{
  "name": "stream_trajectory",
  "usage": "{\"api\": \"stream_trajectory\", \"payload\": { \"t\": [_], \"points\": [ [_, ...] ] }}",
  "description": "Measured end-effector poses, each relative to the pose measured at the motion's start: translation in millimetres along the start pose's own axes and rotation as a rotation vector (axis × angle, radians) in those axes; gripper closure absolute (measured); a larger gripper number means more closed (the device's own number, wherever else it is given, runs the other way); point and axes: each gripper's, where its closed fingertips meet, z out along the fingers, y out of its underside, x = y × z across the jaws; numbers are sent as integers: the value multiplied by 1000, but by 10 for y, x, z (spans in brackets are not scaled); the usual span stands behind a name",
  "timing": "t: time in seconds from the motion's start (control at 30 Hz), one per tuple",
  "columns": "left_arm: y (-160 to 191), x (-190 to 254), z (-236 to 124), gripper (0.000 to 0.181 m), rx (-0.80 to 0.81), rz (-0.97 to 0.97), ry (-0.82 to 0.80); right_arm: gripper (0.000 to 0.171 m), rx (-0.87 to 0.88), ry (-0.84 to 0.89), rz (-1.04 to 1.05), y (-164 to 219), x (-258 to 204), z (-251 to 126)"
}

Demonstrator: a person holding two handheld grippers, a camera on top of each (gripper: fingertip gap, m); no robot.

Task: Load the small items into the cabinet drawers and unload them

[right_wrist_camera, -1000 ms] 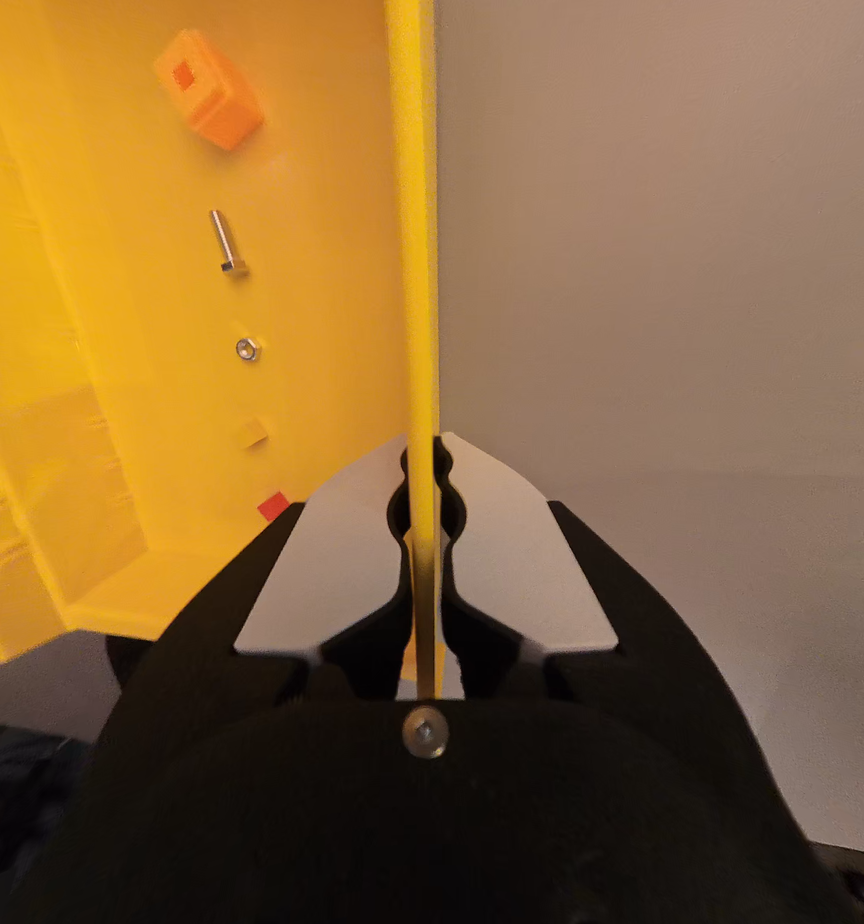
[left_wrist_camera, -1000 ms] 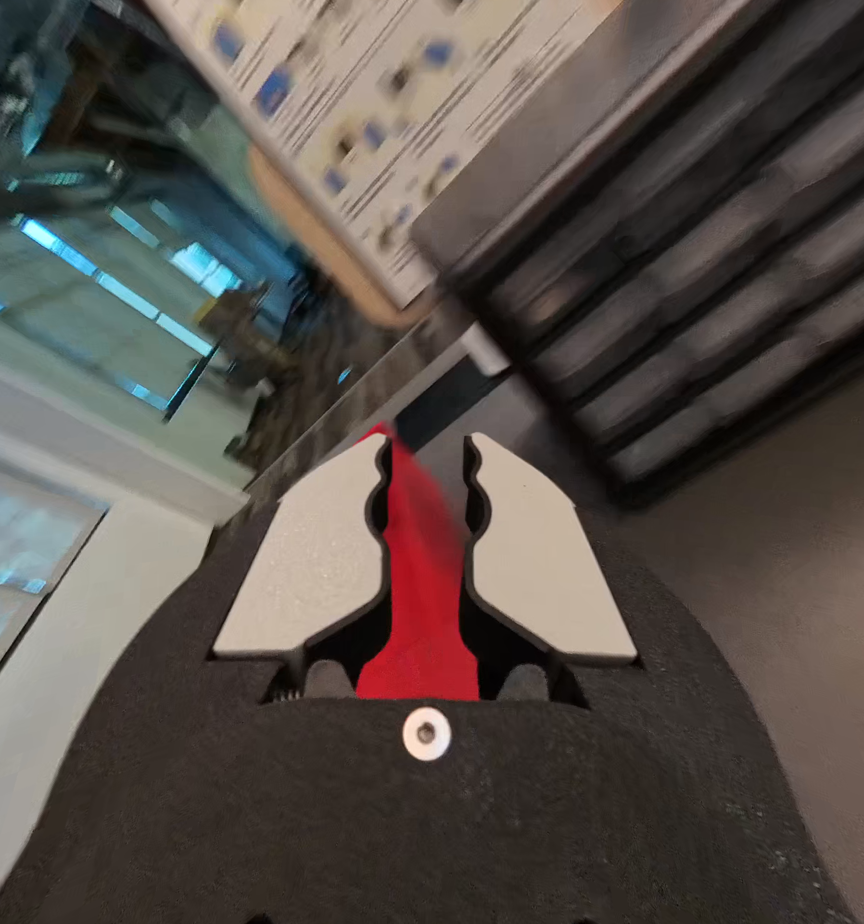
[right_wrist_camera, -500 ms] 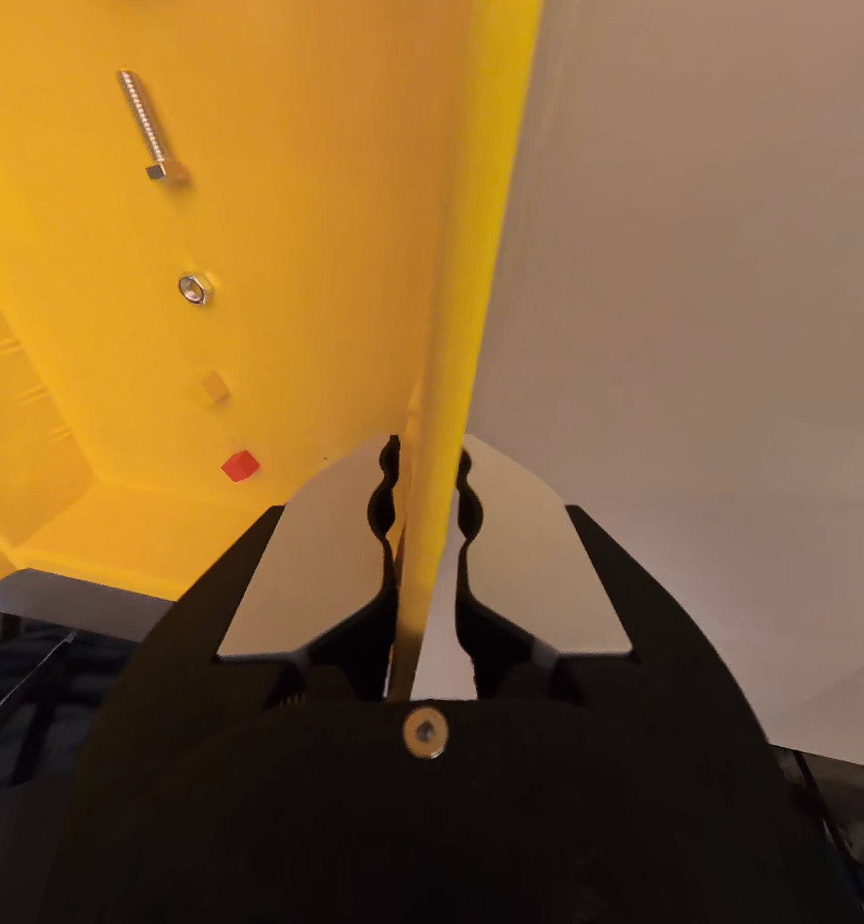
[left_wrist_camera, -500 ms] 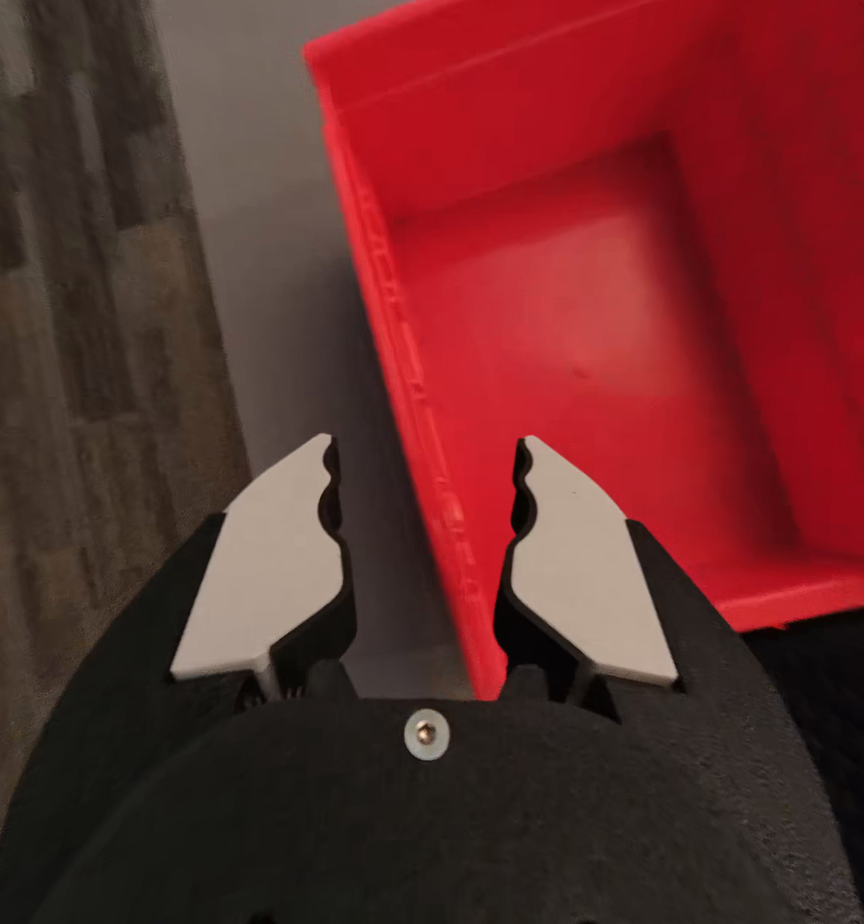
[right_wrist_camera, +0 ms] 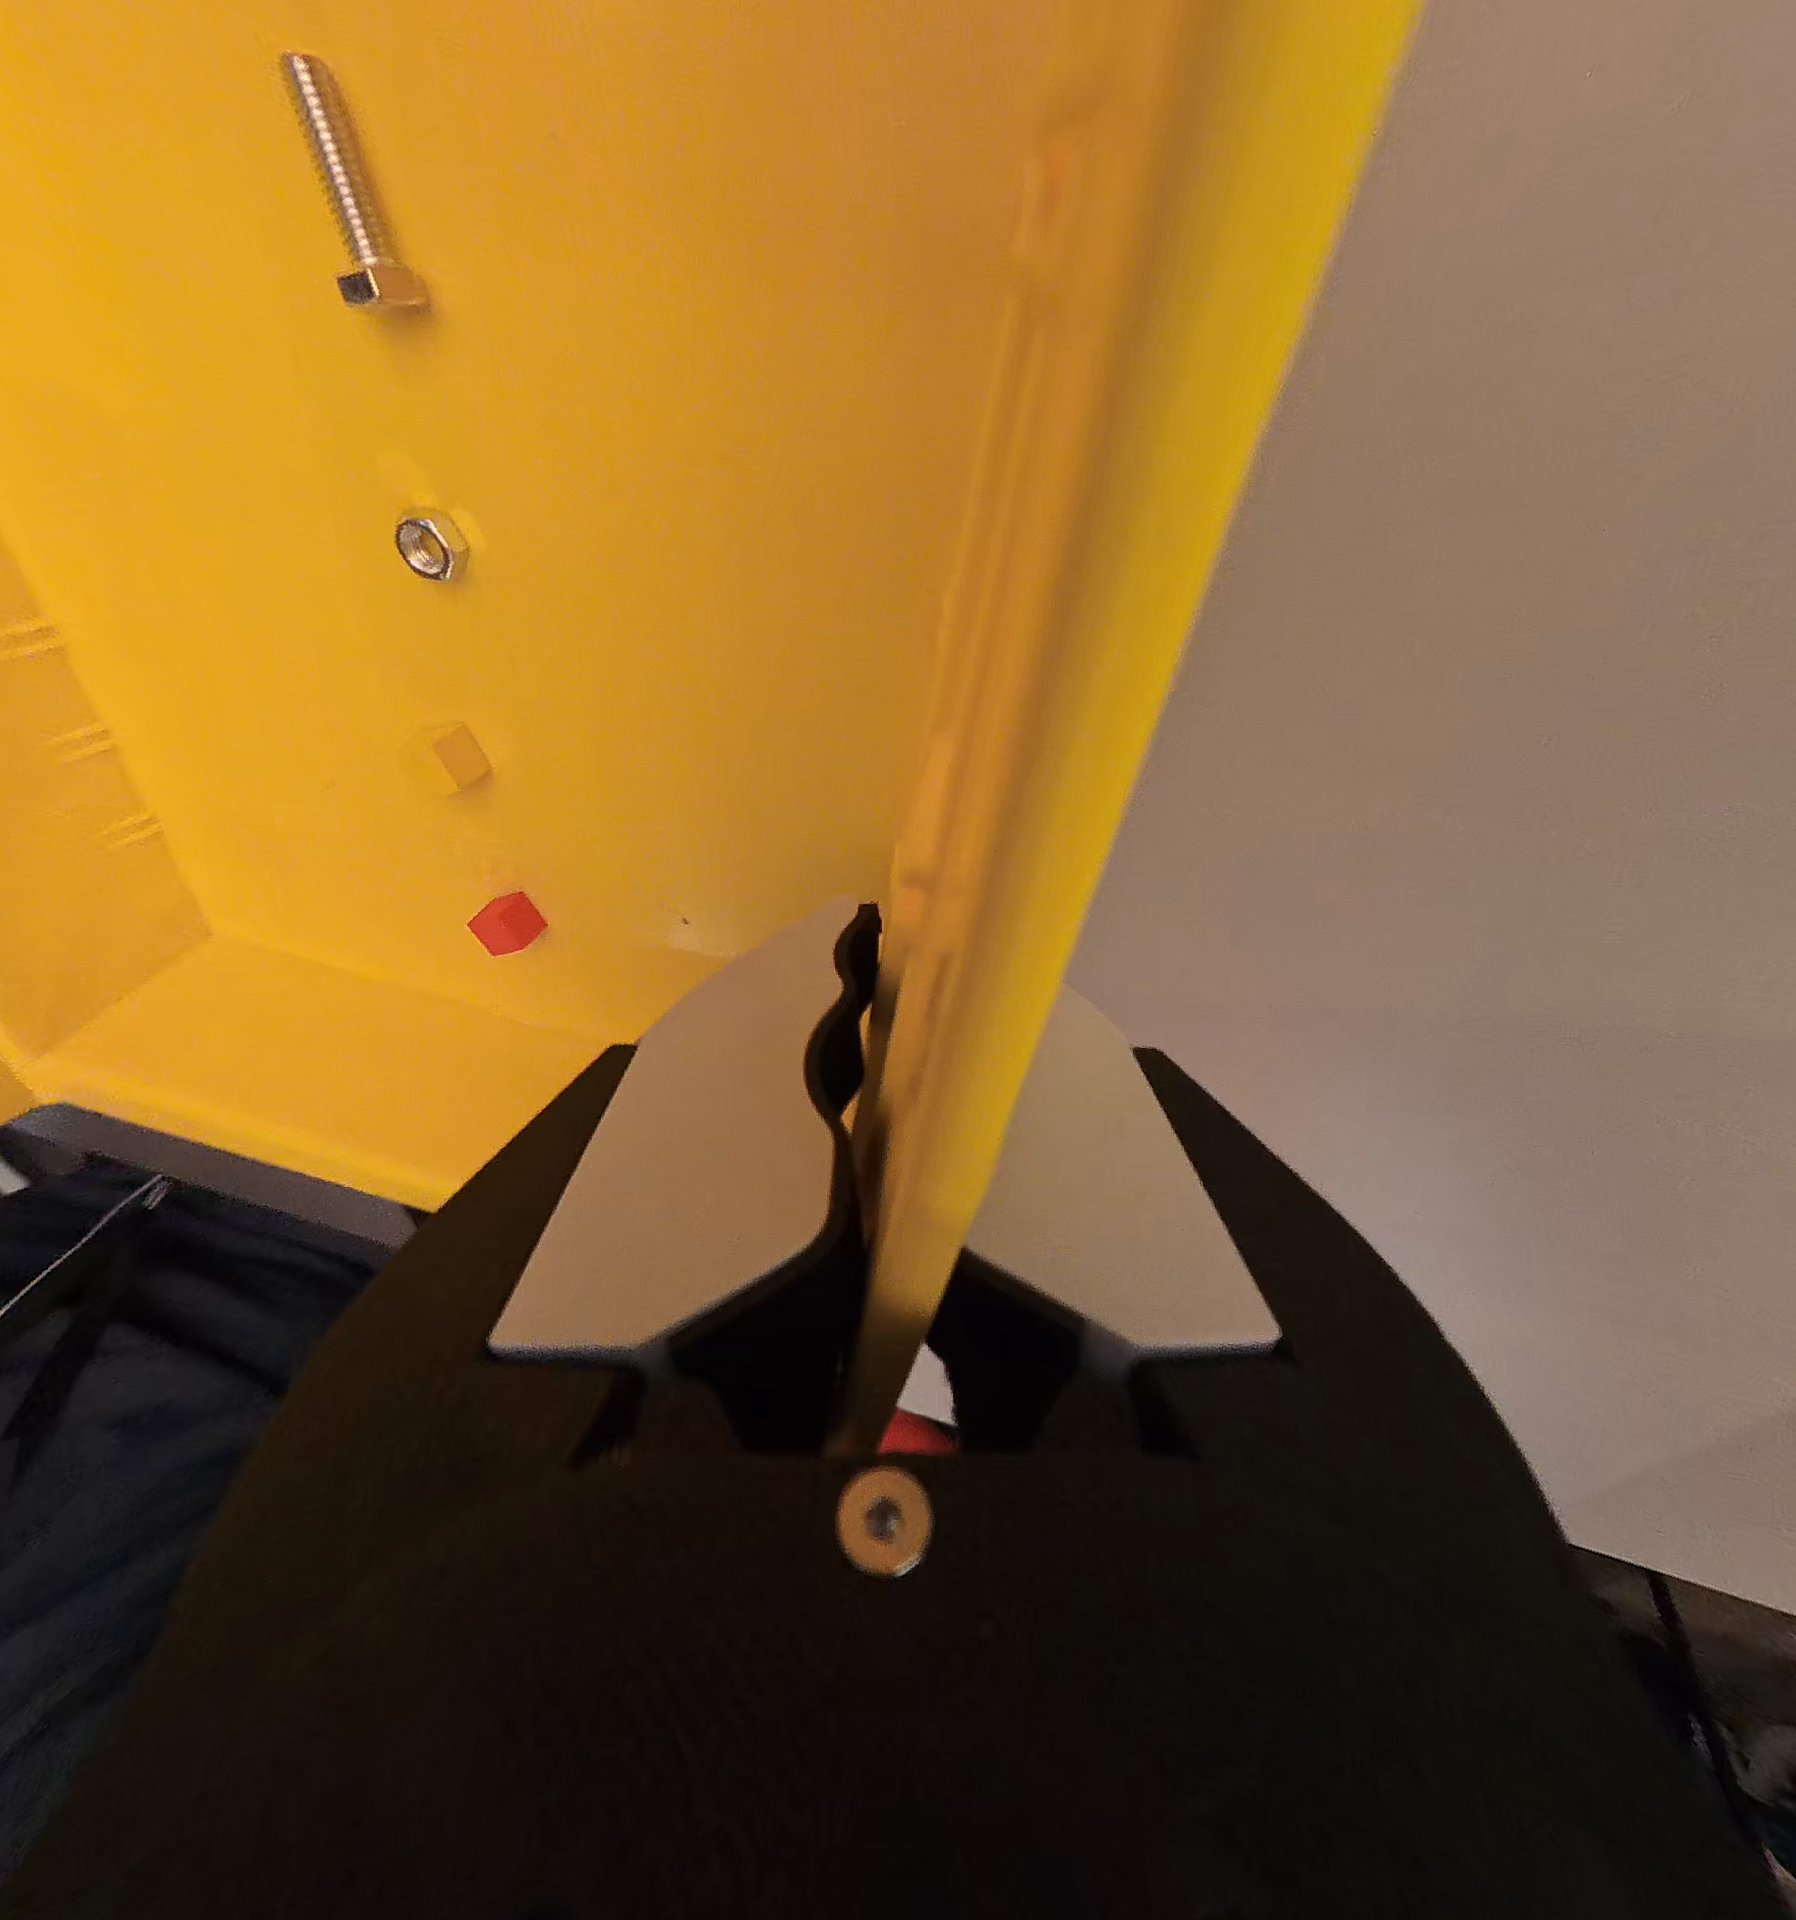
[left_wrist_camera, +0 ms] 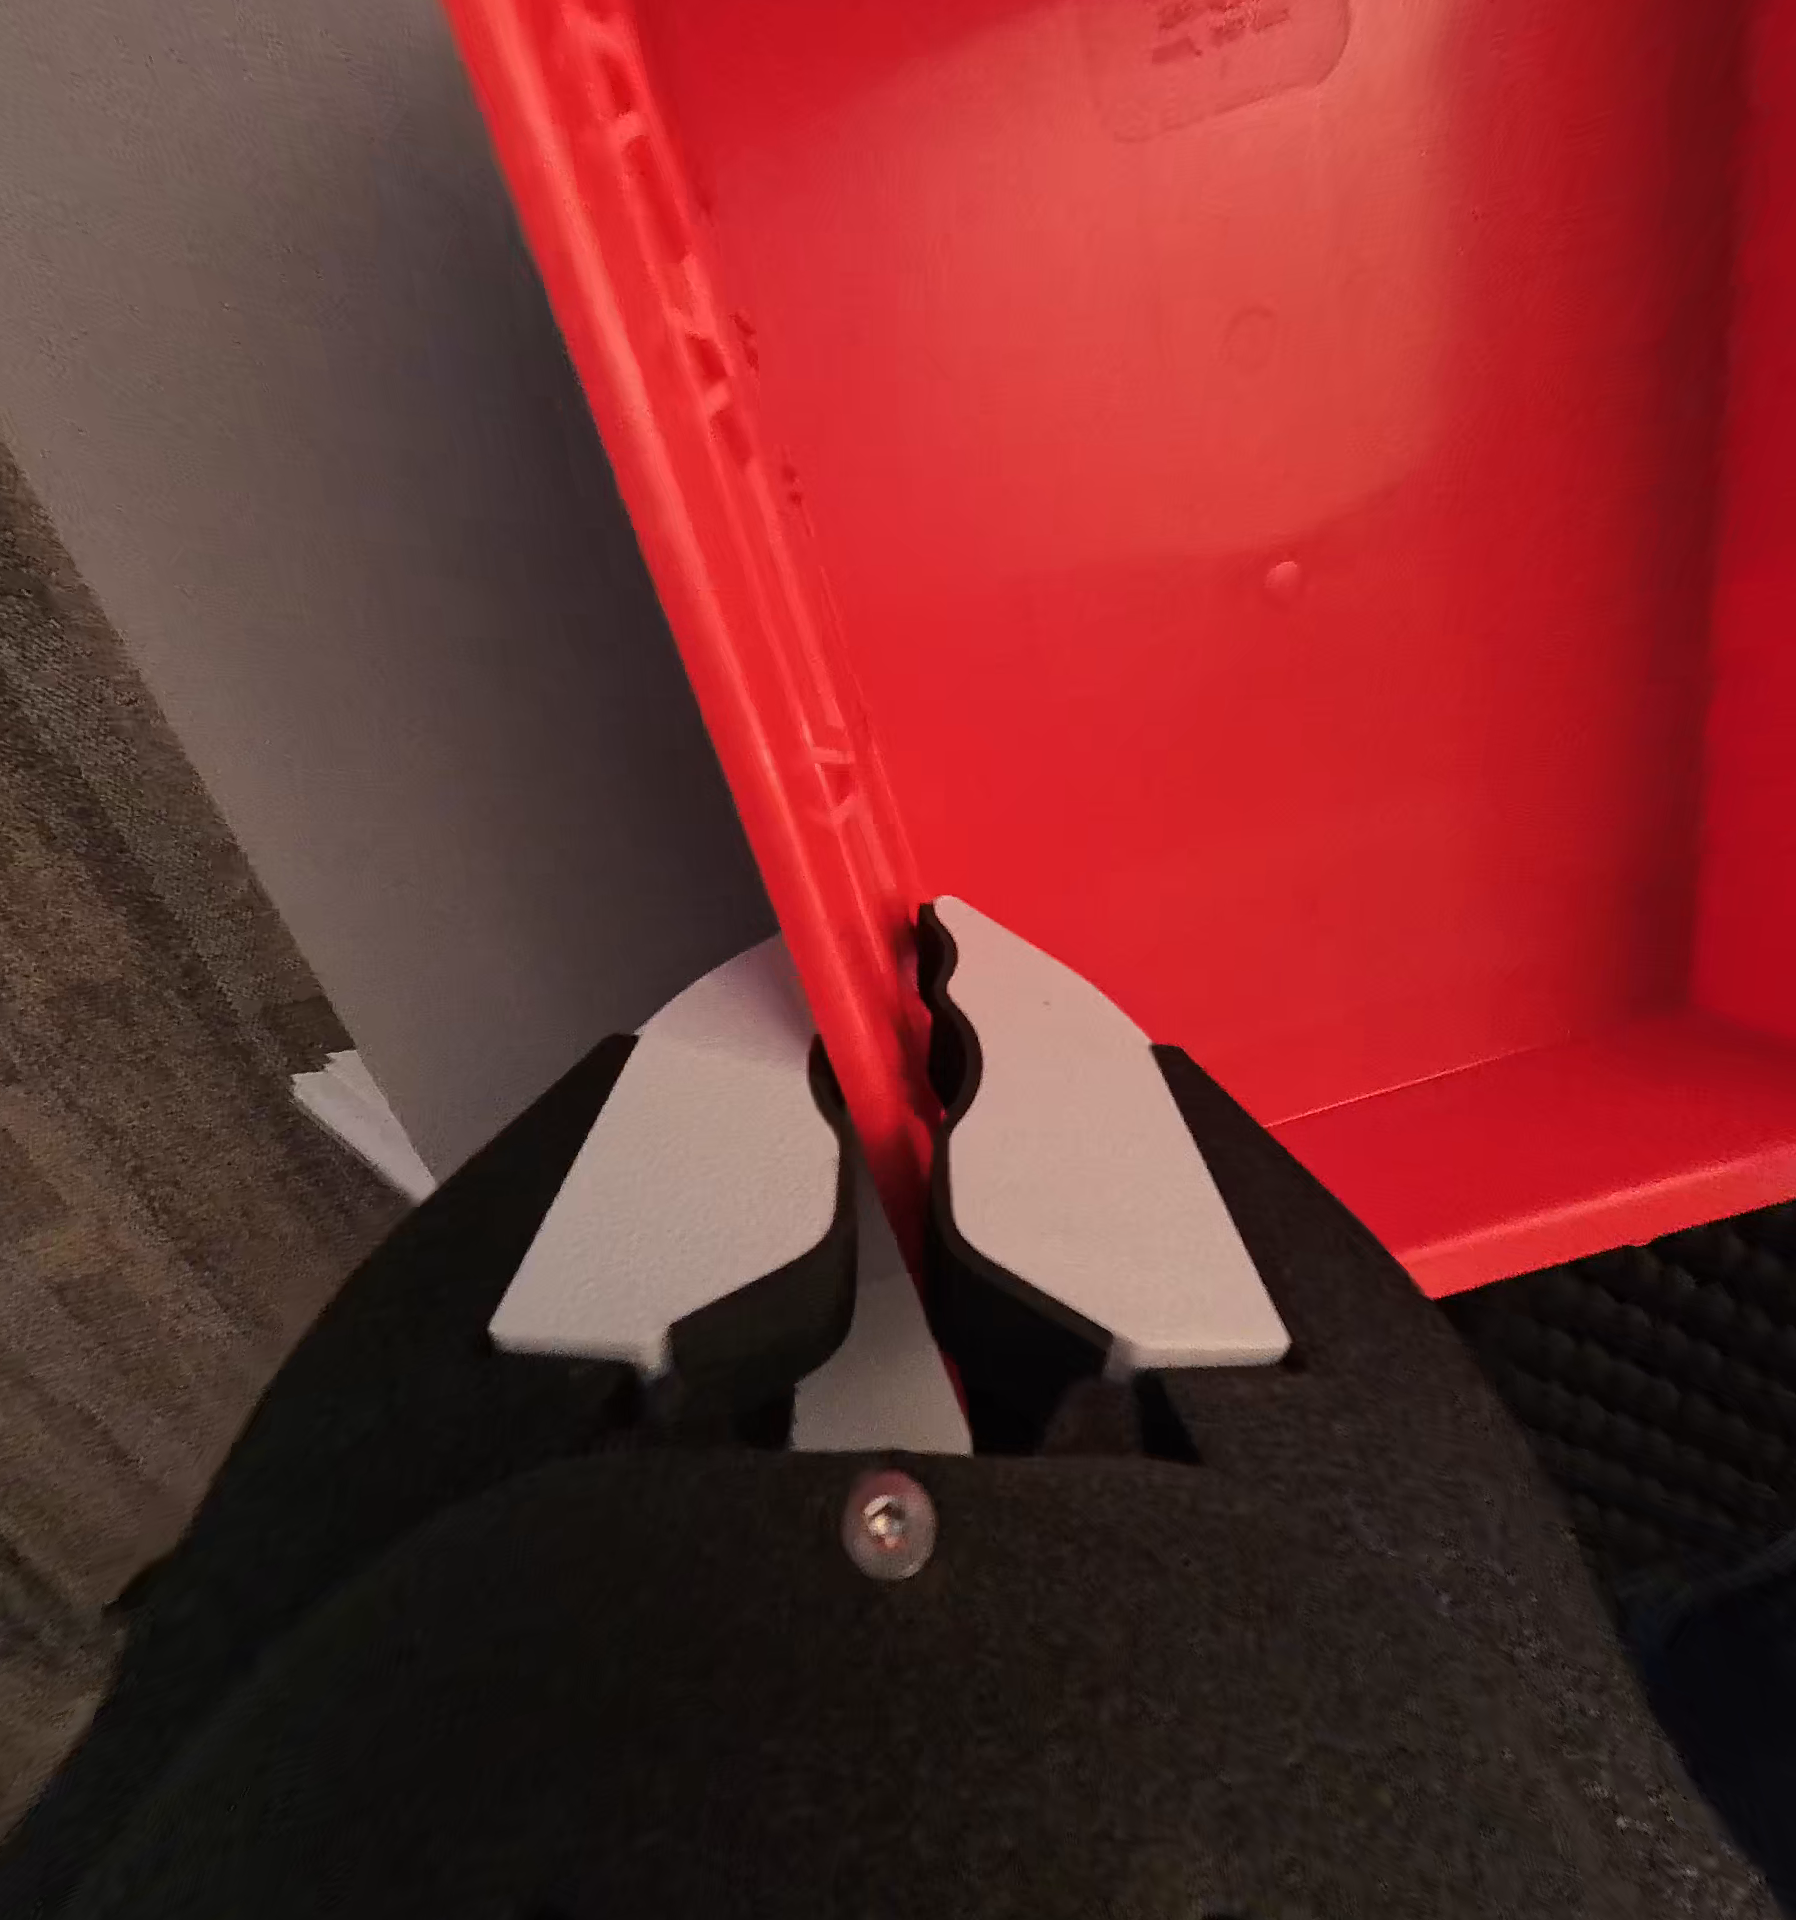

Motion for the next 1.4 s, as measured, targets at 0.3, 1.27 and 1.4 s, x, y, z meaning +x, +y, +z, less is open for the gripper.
{"api": "stream_trajectory", "payload": {
  "t": [0.3,1.27,1.4],
  "points": [
    [41,-180,-257,177,90,-60,44,169,94,-8,61,244,77,-497],
    [2537,-1319,-1793,176,139,-437,-33,166,-277,9,-826,1494,-3681,343],
    [2698,-1403,-1966,177,155,-516,-46,166,-221,-26,-924,1030,-4701,635]
  ]
}}
